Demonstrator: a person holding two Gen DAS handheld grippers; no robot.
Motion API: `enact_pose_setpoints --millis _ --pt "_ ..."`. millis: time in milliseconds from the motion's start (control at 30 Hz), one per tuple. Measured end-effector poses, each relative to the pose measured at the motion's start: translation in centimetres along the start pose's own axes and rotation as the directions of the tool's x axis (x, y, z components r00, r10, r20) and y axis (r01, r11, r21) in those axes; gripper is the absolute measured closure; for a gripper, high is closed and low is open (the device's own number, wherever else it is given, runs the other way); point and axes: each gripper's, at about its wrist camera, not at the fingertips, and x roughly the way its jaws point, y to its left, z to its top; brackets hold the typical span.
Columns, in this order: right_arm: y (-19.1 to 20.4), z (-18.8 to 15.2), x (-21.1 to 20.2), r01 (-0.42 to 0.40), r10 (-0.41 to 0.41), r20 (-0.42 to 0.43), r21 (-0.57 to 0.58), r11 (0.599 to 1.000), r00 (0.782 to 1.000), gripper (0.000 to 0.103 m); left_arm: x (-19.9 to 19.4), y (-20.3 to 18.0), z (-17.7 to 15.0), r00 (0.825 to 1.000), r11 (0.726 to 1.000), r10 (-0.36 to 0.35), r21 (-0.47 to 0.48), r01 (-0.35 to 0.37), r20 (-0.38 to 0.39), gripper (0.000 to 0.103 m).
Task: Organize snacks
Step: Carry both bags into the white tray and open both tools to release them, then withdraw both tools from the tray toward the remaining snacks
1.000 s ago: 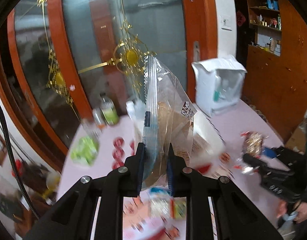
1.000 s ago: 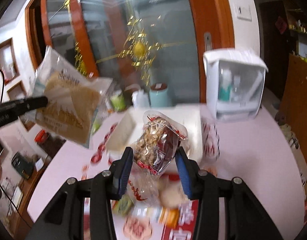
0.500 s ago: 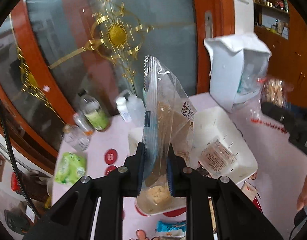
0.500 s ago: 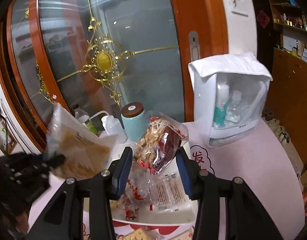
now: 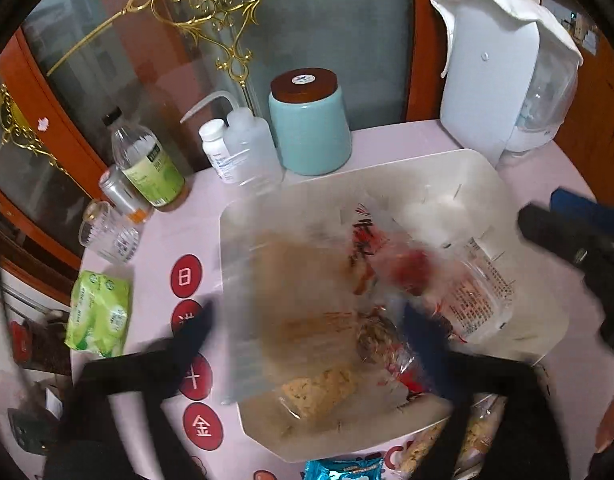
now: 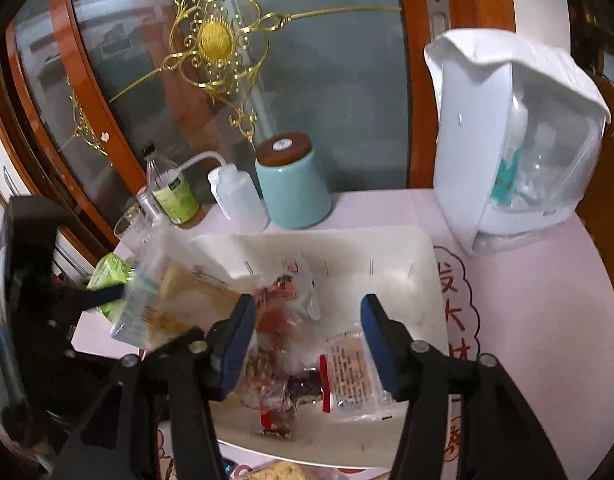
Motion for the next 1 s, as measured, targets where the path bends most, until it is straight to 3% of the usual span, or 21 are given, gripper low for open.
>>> enact_pose_setpoints --millis 200,400,1000 --pt "0.3 -1.0 -0.4 -0.021 0.021 -0.012 0.001 1.000 1.000 0.047 -1.0 0.7 -0.7 1.000 1.000 0.000 0.004 0.000 -0.006 0.001" --pt "1.4 -1.7 -2.2 -0.010 0.010 -0.003 -0.038 0.999 1.000 0.047 -4.1 0.1 -1.7 0.999 0.999 0.011 0.037 -0.013 0.035 0.001" --pt "1.5 -5.2 -12.1 -0.034 0.039 0.076 -0.061 0.998 0.996 0.047 -13.9 -1.0 -6.7 0.994 0.995 0.059 0.070 -0.065 0.087 0.001"
